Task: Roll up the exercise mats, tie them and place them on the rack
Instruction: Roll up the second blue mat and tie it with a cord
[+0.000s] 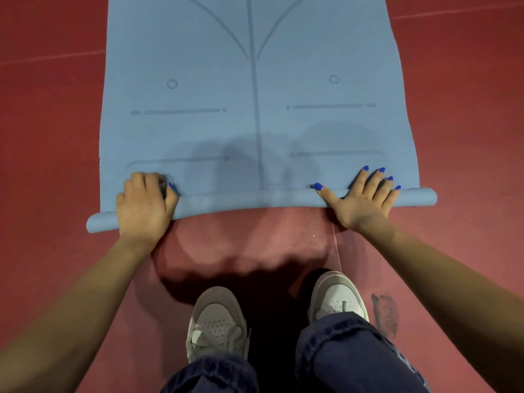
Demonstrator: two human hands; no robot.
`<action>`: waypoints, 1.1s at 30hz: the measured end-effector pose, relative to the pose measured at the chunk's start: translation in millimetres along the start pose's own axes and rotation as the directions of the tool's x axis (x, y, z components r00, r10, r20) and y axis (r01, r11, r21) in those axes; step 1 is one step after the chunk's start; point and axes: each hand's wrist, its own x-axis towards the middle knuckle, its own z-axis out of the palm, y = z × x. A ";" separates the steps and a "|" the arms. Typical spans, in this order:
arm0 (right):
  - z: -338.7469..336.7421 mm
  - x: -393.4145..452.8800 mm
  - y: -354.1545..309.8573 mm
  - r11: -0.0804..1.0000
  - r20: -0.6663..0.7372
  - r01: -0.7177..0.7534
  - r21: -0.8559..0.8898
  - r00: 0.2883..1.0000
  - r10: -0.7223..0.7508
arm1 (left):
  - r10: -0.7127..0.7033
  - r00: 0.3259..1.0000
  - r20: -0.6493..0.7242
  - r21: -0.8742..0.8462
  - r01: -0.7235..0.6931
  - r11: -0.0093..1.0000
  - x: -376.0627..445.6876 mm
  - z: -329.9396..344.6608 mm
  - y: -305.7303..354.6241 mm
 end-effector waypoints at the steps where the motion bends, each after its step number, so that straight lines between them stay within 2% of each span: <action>1: 2.0 -0.2 0.7 1.000 -0.028 0.016 0.004 0.999 -0.016 | 0.048 0.997 -0.055 0.022 -0.047 0.999 2.6 3.3 -2.5; 7: 8.9 4.5 0.9 0.998 -0.127 0.058 -0.013 0.990 -0.059 | 0.268 0.954 -0.136 -0.085 -0.281 0.956 5.7 4.6 -16.8; 9: 10.7 5.6 1.4 0.998 -0.149 0.059 -0.010 0.987 -0.060 | 0.419 0.895 -0.154 -0.084 -0.434 0.897 5.0 3.7 -20.8; 12: 10.7 8.5 1.2 0.998 -0.158 0.059 -0.019 0.985 -0.061 | 0.592 0.801 -0.088 -0.074 -0.598 0.798 14.2 0.4 -29.2; 14: 9.8 11.9 0.5 0.997 -0.174 0.070 -0.013 0.982 -0.072 | 0.614 0.788 -0.047 -0.048 -0.616 0.786 19.2 1.6 -30.4; 19: 12.2 16.3 0.1 0.995 -0.229 0.098 0.005 0.969 -0.095 | 0.543 0.840 -0.017 -0.059 -0.543 0.838 22.2 4.3 -30.4; 24: -1.7 28.7 -8.7 0.995 -0.289 0.099 0.007 0.953 -0.093 | 0.665 0.745 -0.052 -0.038 -0.667 0.744 38.3 -3.3 -27.2; 25: -5.6 33.5 -12.6 0.995 -0.304 0.098 0.007 0.948 -0.092 | 0.651 0.756 -0.066 -0.009 -0.653 0.758 37.8 -4.8 -25.9; 27: -11.6 42.8 -20.0 0.995 -0.326 0.095 -0.008 0.941 -0.092 | 0.537 0.839 -0.092 0.020 -0.537 0.843 32.2 -7.0 -21.0; 30: -17.3 54.3 -27.3 0.994 -0.357 0.110 -0.021 0.928 -0.111 | 0.180 0.979 -0.098 -0.090 -0.189 0.978 16.7 -5.1 -1.6; 33: -19.1 63.4 -31.3 0.991 -0.392 0.130 0.015 0.913 -0.114 | -0.147 0.989 -0.010 -0.274 0.139 0.952 4.8 -0.1 21.5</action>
